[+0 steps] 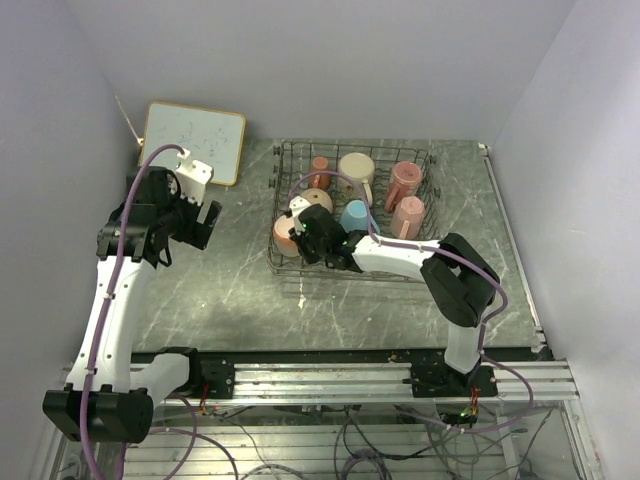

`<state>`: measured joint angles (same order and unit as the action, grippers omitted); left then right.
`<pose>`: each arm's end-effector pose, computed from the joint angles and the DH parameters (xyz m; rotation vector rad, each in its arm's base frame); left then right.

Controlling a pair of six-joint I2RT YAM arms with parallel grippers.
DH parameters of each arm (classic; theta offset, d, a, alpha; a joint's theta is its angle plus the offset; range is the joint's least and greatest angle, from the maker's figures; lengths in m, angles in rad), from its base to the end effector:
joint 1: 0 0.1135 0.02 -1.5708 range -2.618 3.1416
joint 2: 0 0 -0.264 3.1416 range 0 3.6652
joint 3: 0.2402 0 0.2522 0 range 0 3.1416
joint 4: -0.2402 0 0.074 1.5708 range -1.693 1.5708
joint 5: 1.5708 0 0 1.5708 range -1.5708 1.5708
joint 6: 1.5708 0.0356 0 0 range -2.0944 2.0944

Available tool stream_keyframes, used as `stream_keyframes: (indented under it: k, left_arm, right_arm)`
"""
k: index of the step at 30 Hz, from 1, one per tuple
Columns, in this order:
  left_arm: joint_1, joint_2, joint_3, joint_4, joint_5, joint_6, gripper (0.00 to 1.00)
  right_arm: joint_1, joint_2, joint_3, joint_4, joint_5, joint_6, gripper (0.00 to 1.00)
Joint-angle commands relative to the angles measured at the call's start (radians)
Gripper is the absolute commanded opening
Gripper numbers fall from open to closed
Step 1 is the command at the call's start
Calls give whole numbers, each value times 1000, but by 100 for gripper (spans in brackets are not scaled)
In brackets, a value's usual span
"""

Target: Unload the cups from the dish rack

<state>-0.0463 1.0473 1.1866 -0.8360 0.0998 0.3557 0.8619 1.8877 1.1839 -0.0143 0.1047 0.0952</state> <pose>0.2058 -0.0131 0.3654 0.5036 2.2071 0.0512 0.2699 0.3090 0.1796 -0.8139 2.1652 0.3761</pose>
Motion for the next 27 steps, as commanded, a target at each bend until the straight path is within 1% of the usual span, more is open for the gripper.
stream_keyframes:
  k: [1, 3, 8, 11, 12, 15, 18, 20, 23, 27]
  left_arm:
    - [8, -33, 7, 16, 50, -4, 99]
    - [9, -54, -19, 48, 75, 0, 100]
    - [8, -89, -70, 120, 139, 6, 99]
    - [9, -116, -101, 175, 135, 4, 99]
    - [9, -124, -116, 195, 132, 8, 99]
    - [8, -141, -146, 213, 180, 42, 99]
    - [9, -160, -166, 224, 255, 69, 99]
    - [8, -184, -185, 240, 303, 92, 99]
    - [8, -226, -203, 279, 326, 86, 99]
    - [9, -242, -160, 188, 422, 201, 99]
  right_arm:
    - [6, -33, 71, -41, 66, 10, 4]
    - [7, -48, 104, -62, 64, 2, 0]
    - [6, -103, 208, -125, 44, 26, 0]
    - [5, -138, 259, -145, 17, 61, 0]
    - [3, -143, 280, -160, 5, 74, 0]
    - [-11, -144, 357, -225, -58, 135, 0]
    - [-18, -162, 395, -246, -167, 215, 0]
    - [-25, -189, 394, -223, -236, 288, 0]
    - [-51, -216, 369, -161, -391, 423, 0]
    - [-86, -249, 301, -66, -573, 597, 0]
